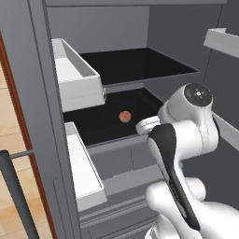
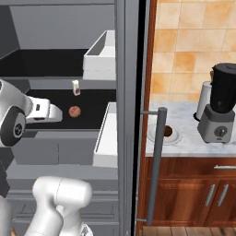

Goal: Pick the peach and orange from the fridge and place them on the plate next to the blender to make a fruit smoothie.

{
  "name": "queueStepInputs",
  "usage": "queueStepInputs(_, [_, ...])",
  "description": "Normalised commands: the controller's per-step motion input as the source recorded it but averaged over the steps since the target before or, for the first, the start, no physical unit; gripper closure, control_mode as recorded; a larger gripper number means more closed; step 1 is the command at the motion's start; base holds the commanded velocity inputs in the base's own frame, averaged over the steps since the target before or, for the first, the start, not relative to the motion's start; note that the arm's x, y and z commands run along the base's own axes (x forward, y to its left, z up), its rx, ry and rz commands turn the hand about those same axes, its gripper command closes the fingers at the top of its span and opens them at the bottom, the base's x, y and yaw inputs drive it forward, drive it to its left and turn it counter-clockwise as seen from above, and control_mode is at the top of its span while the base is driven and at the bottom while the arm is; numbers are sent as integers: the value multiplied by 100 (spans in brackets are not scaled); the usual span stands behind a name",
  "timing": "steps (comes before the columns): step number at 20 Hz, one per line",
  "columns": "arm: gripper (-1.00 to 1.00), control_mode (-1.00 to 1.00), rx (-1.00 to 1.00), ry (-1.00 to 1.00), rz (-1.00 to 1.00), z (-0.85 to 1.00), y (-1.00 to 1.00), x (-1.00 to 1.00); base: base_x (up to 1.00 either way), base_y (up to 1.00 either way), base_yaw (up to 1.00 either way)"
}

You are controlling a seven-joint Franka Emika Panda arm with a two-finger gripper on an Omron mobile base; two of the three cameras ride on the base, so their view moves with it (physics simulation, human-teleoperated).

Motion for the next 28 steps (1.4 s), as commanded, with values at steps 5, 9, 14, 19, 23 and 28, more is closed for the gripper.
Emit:
queueStepInputs(5, [-100, -100, 1, 4, -10, -21, 0, 95, 0, 0, 0])
queueStepInputs(9, [-100, -100, 7, 11, -8, -33, 0, 76, 0, 0, 0])
queueStepInputs(14, [-100, -100, 13, 9, -5, -40, 0, 64, 0, 0, 0])
queueStepInputs(19, [-100, -100, 11, 6, -6, -24, 1, 64, 0, 0, 0])
queueStepInputs(23, [-100, -100, 0, 1, -1, -22, 4, 23, 0, 0, 0])
queueStepInputs(28, [-100, -100, 0, 0, -1, -32, 15, 18, 0, 0, 0])
